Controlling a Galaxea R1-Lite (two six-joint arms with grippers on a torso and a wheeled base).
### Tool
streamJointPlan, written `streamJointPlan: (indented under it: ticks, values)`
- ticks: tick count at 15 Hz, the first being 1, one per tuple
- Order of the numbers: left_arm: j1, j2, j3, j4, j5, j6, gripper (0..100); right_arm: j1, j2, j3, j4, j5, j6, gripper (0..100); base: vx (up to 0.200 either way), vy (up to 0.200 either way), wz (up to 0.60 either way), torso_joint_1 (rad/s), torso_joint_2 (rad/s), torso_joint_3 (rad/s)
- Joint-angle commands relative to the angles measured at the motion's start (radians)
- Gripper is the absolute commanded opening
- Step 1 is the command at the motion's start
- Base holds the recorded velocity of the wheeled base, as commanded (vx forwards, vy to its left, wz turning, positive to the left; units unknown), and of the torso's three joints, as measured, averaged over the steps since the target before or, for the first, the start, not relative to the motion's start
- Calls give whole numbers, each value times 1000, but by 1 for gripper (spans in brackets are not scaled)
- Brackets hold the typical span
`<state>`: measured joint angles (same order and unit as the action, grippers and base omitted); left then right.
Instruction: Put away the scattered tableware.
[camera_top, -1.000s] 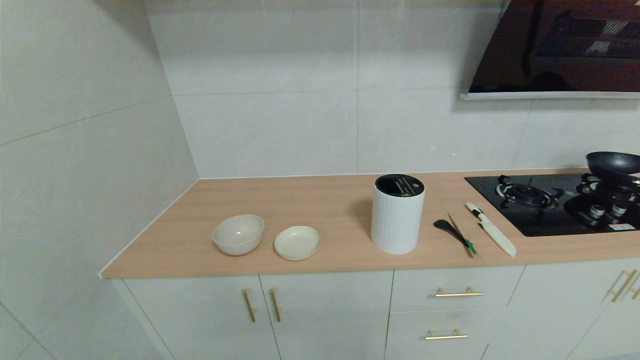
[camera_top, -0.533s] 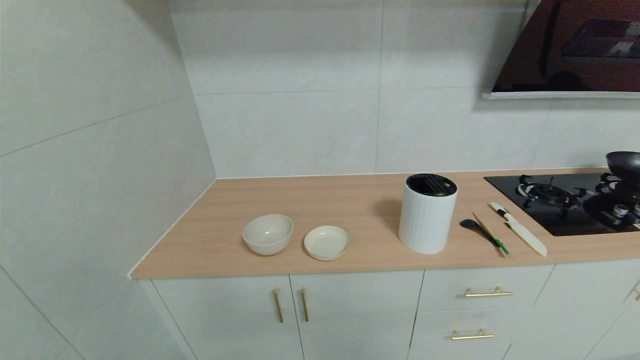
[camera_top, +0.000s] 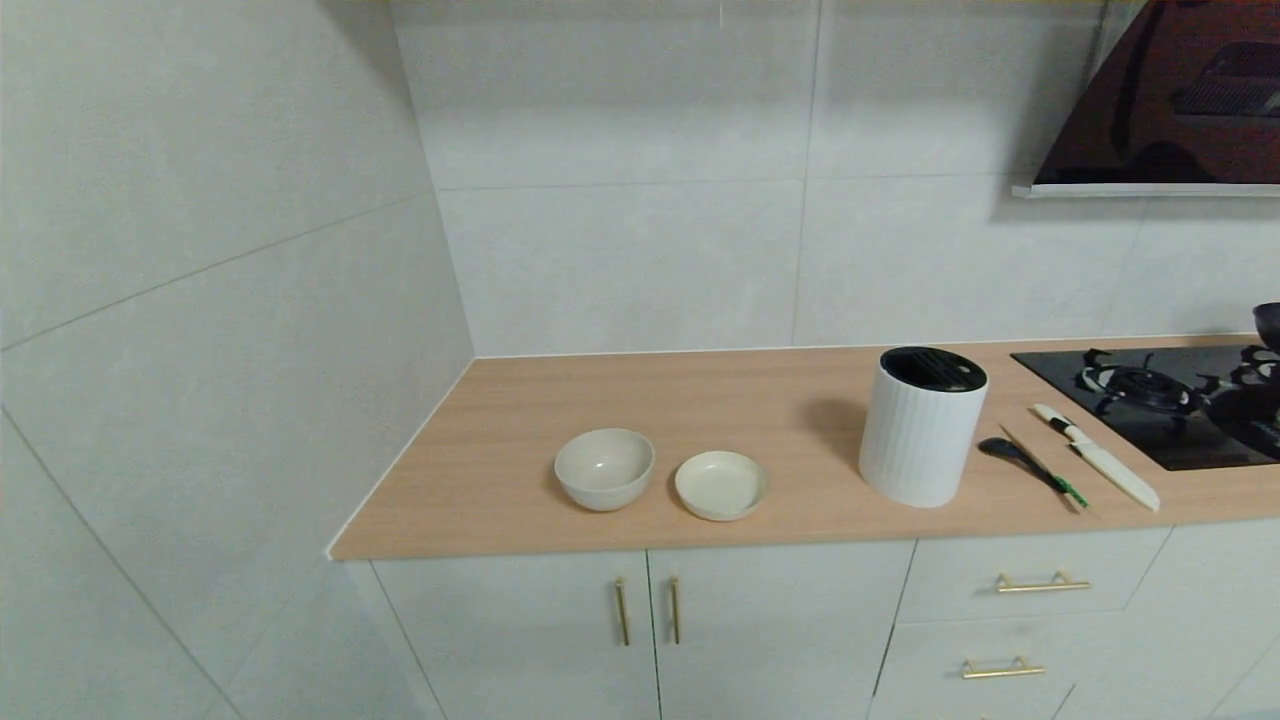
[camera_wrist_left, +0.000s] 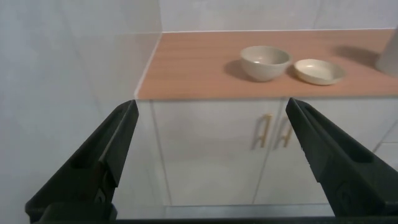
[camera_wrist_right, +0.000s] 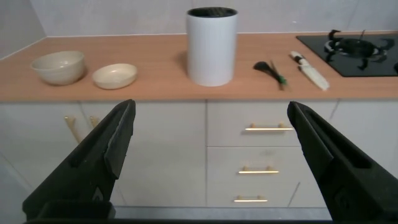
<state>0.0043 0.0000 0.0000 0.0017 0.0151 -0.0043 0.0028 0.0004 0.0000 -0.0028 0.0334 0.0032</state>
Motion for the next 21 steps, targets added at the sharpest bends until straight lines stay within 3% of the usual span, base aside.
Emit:
streamJointPlan:
  ticks: [1, 21]
  values:
    - [0, 0, 0, 0, 0, 0, 100, 0, 0, 0, 0, 0, 0, 100, 0, 200, 0, 2, 2, 12]
    - [0, 0, 0, 0, 0, 1, 100, 0, 0, 0, 0, 0, 0, 100, 0, 10, 0, -17, 36, 20]
